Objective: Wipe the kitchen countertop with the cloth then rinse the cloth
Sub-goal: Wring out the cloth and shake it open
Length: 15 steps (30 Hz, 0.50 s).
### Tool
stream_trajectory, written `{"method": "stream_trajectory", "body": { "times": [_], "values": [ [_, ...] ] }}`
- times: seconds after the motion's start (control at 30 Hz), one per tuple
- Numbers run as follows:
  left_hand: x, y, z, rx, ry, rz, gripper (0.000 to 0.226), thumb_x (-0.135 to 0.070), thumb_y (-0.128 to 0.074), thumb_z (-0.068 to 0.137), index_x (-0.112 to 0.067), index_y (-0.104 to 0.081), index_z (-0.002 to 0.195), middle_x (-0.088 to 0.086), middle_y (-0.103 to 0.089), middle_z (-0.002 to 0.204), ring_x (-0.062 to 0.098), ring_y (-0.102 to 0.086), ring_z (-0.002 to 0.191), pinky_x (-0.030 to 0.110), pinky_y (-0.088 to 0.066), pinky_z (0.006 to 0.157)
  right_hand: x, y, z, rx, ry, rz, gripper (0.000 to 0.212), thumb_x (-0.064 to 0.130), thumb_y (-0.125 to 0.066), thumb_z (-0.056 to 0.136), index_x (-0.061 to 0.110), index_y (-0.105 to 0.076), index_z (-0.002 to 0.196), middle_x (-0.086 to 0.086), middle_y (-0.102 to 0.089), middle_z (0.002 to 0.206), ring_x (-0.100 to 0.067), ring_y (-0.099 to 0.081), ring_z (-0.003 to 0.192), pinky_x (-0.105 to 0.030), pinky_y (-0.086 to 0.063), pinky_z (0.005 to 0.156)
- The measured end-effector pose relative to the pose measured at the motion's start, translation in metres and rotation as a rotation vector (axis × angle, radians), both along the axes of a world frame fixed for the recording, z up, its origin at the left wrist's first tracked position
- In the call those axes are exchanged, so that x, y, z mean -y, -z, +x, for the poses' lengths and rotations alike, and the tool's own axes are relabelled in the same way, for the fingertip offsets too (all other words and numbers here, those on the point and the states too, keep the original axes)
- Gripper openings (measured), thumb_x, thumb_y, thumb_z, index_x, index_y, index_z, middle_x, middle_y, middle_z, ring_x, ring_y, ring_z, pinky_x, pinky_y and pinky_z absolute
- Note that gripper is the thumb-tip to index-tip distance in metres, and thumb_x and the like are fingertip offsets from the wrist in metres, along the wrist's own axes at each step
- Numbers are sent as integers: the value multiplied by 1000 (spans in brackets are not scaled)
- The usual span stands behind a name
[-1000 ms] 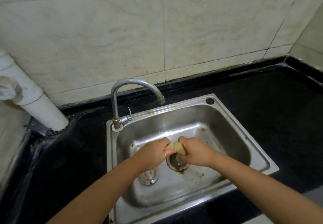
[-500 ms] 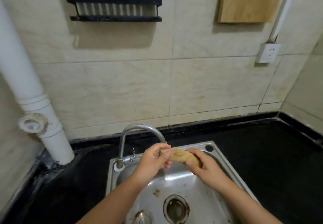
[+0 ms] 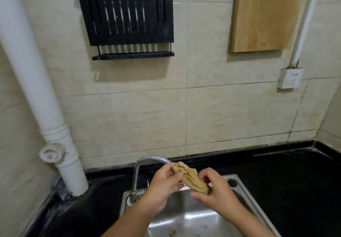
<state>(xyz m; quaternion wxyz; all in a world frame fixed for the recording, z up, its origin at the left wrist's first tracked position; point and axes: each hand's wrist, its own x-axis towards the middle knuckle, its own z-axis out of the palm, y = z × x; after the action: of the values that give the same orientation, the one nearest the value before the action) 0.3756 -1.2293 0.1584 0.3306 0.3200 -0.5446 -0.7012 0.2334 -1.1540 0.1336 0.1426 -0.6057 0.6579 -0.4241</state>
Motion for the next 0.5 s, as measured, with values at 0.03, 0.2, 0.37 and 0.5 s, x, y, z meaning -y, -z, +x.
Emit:
{"method": "stream_trajectory", "body": {
  "times": [0.03,0.2,0.37,0.5],
  "values": [
    [2,-3,1,-31,-9,6,18,6,-49,88,-10,-56,92,6,-64,88,14,-64,74,29,-53,68,2,-3,0,38,-16,6,30,49,-66,58,34,-45,74,14,-50,77,7,-49,77,-11,-37,64],
    [5,-12,-1,50,24,-179,23,6,-52,86,-15,-54,93,1,-64,81,9,-62,69,21,-49,62,8,-15,-4,47,-78,54,32,9,-66,82,33,-51,67,15,-49,88,5,-52,81,-2,-37,74],
    [16,-1,9,137,-29,-239,20,6,-52,87,-13,-56,83,1,-61,69,7,-57,60,13,-43,52,8,-9,-4,487,47,-126,31,-6,-56,85,19,-56,68,7,-59,86,-4,-57,79,-7,-44,69],
    [11,21,13,208,104,-324,20,4,-60,83,-16,-62,81,-5,-65,70,5,-60,66,15,-46,61,1,5,0,573,-122,87,18,1,-57,87,17,-54,94,7,-60,93,7,-60,73,-11,-47,67]
  ]
}}
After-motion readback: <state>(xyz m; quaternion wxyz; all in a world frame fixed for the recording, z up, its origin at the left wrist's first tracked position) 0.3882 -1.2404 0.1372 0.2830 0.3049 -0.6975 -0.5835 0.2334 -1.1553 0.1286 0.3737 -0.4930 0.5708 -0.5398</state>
